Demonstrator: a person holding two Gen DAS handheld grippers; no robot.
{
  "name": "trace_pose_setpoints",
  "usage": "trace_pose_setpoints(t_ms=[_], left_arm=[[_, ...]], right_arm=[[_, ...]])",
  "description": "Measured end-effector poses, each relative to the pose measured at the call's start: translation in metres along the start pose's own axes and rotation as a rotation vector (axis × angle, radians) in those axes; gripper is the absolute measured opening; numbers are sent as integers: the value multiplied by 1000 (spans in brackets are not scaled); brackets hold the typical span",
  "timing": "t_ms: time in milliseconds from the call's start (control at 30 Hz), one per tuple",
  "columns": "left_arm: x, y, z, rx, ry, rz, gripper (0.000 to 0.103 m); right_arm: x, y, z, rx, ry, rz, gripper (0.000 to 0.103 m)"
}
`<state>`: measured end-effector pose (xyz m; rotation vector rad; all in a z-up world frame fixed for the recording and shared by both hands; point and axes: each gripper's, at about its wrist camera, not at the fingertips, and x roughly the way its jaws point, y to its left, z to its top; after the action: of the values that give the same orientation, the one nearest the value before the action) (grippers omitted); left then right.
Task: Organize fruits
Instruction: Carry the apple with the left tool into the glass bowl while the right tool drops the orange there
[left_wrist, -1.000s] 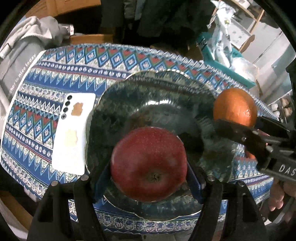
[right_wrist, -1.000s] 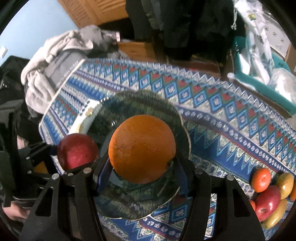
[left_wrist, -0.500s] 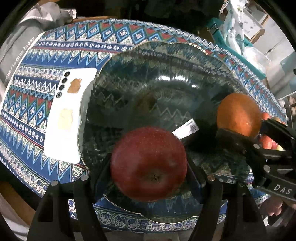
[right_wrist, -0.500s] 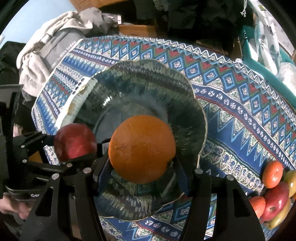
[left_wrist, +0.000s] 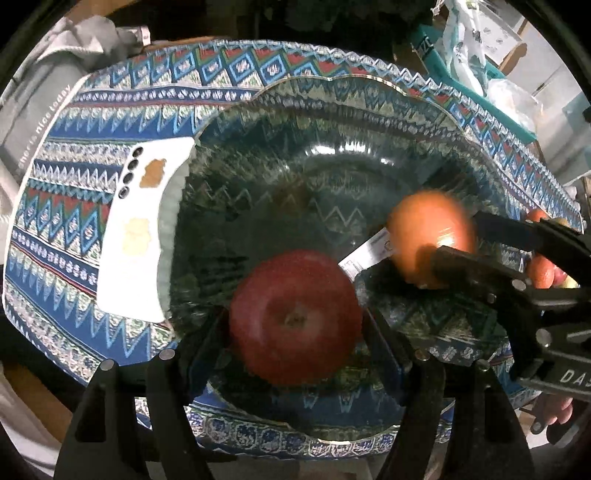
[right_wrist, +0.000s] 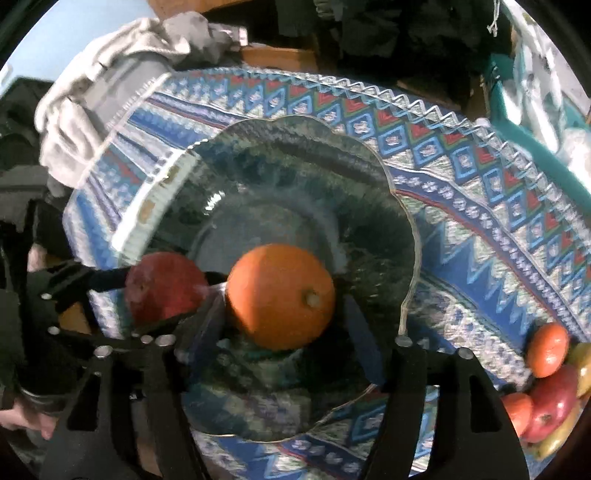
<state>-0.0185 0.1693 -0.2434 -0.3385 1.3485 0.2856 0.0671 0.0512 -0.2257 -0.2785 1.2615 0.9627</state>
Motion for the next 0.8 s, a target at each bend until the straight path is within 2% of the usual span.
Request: trace_pose_setpoints(t_ms=[300, 533, 800], left_arm=[[-26, 4, -6, 3, -39, -9, 77], [-45, 0, -3, 32, -85, 2, 77], [-64, -17, 0, 55, -121, -38, 77]], right_arm=[[-14, 1, 0, 12, -31, 2, 72], [-41, -3, -3, 14, -84, -54, 72], [-84, -12, -12, 55, -139, -120, 72]])
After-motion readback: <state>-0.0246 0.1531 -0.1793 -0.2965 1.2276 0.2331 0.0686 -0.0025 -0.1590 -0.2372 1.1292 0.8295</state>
